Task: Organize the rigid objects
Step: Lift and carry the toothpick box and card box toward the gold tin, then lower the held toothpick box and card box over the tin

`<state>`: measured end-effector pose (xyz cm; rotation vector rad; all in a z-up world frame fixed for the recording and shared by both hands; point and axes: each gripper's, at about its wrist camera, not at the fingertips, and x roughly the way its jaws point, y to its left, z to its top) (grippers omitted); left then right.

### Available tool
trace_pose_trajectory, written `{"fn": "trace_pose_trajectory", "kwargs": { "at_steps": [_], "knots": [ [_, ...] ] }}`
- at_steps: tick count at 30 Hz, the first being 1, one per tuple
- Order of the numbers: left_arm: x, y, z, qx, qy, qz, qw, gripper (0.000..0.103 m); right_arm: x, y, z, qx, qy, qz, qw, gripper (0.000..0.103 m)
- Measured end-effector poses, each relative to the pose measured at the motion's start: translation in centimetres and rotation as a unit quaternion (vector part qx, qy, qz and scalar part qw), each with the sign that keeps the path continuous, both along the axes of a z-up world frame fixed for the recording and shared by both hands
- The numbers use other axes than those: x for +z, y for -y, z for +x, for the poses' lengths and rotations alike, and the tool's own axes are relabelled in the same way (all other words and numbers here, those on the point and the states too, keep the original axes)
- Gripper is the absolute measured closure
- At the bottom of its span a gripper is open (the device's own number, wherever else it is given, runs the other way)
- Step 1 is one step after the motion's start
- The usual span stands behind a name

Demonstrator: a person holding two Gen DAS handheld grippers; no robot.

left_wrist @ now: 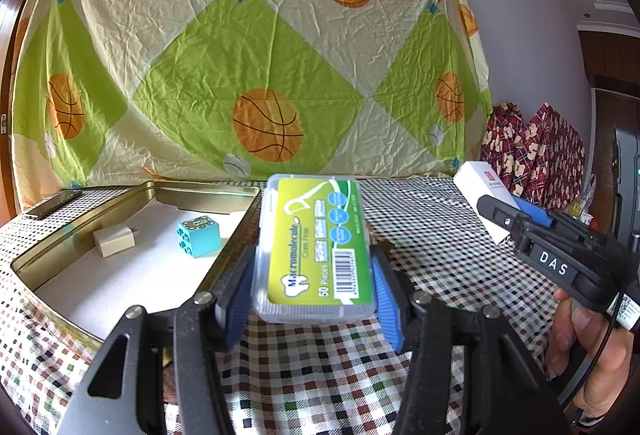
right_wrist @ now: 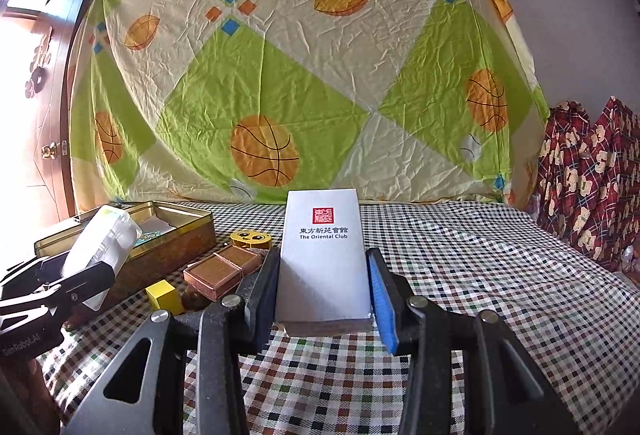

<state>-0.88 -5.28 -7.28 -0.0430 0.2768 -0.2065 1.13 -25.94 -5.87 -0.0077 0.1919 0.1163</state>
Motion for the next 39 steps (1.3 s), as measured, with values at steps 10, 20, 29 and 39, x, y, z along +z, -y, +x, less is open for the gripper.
{"fn": "trace_pose_trajectory", "kwargs": {
  "at_steps": [10, 20, 29, 39],
  "knots": [
    [0.0, -0.7, -0.4, 0.012, 0.012, 0.007, 0.9998, 0.050, 0.1, 0.1, -0.2, -0.021, 0.009, 0.022, 1.000, 0.059],
    [0.1, -1.4, -0.7, 0.022, 0.024, 0.019, 0.9993, 0.050, 0.0, -1.5, -0.4, -0.006, 0.010, 0.018, 1.000, 0.059],
    [0.2, -2.8, -1.0, 0.035, 0.030, 0.018, 0.9988, 0.050, -0.1, -3.8, -0.4, 0.020, 0.007, 0.014, 1.000, 0.059],
    [0.4, -4.2, -1.1, 0.049, 0.032, 0.012, 0.9983, 0.050, -0.1, -5.7, -0.4, 0.040, 0.002, 0.006, 0.999, 0.059]
  ]
}}
